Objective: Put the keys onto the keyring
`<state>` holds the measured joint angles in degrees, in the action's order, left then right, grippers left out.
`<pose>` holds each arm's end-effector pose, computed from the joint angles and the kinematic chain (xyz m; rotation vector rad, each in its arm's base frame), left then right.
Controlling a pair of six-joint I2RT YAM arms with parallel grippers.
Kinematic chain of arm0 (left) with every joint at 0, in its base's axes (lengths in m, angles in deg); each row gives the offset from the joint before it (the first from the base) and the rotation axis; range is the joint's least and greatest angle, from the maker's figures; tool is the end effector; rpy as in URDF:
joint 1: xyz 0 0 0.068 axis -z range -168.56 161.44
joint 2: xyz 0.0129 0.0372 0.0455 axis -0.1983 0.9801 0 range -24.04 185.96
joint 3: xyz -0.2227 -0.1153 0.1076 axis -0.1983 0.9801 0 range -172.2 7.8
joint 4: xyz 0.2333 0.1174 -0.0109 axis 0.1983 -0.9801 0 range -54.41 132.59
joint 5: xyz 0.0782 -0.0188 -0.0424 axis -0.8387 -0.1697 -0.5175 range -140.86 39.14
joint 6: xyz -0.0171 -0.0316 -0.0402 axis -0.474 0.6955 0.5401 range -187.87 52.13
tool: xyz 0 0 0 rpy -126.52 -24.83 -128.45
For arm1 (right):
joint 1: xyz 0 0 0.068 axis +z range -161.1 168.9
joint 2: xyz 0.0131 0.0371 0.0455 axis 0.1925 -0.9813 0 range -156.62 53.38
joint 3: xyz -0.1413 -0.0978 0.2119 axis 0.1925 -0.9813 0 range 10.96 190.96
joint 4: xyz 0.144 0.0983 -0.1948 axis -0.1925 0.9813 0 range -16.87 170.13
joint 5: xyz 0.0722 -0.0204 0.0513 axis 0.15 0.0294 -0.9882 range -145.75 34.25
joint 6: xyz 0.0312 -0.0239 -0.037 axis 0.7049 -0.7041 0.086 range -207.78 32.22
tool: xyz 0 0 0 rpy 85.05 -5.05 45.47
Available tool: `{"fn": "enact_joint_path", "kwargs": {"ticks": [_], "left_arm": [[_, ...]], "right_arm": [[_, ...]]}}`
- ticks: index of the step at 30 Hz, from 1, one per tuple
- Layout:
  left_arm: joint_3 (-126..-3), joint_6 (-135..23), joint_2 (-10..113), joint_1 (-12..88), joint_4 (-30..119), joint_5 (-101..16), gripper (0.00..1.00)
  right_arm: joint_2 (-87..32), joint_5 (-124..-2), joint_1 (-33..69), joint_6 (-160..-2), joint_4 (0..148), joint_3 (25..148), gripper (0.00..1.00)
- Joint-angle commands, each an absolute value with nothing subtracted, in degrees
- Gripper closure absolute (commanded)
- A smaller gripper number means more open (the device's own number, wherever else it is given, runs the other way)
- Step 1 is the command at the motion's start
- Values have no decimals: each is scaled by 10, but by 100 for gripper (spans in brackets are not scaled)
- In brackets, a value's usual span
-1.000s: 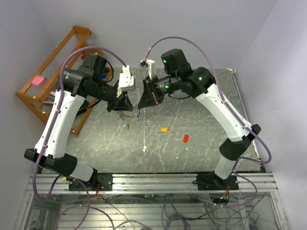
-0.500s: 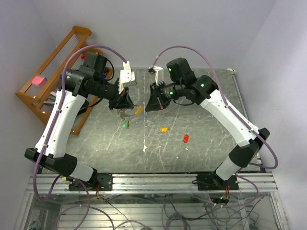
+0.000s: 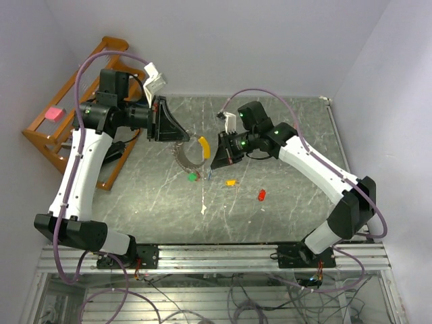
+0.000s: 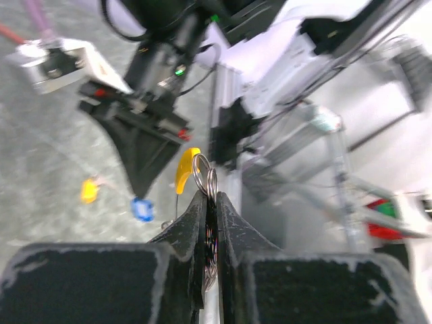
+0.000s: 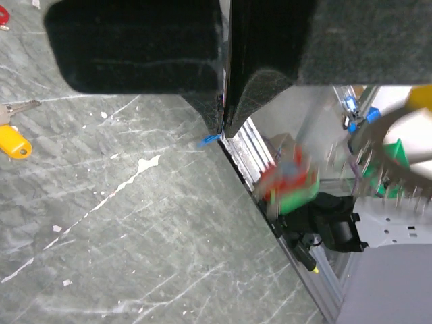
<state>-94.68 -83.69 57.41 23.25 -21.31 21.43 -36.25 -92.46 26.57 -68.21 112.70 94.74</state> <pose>0.2378 -0.0844 0.4607 1.0551 1.7231 -1.3761 0.2562 0.2246 0.3392 -0.7250 2.4023 1.2123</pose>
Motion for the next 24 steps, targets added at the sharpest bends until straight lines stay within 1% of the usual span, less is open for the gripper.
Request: {"fn": "enact_joint_path", "kwargs": {"ticks": [1, 3, 5, 12, 19, 24], "left_arm": [[-911, -614, 559, 228, -22, 392, 93], [-940, -629, 564, 229, -55, 399, 93], [-952, -620, 564, 229, -50, 401, 93], [-956, -590, 566, 229, -26, 401, 93], [-961, -592, 572, 229, -20, 400, 93], [-961, -594, 571, 228, -14, 390, 93]], "right_arm": [[-359, -931, 266, -683, 1084, 948, 100], [-359, -929, 265, -686, 1083, 949, 100], [-361, -923, 266, -691, 1091, 956, 100], [-365, -903, 262, -716, 1132, 1004, 100], [-355, -880, 260, -722, 1142, 1027, 100], [-350, -863, 260, -728, 1162, 1071, 100]]}}
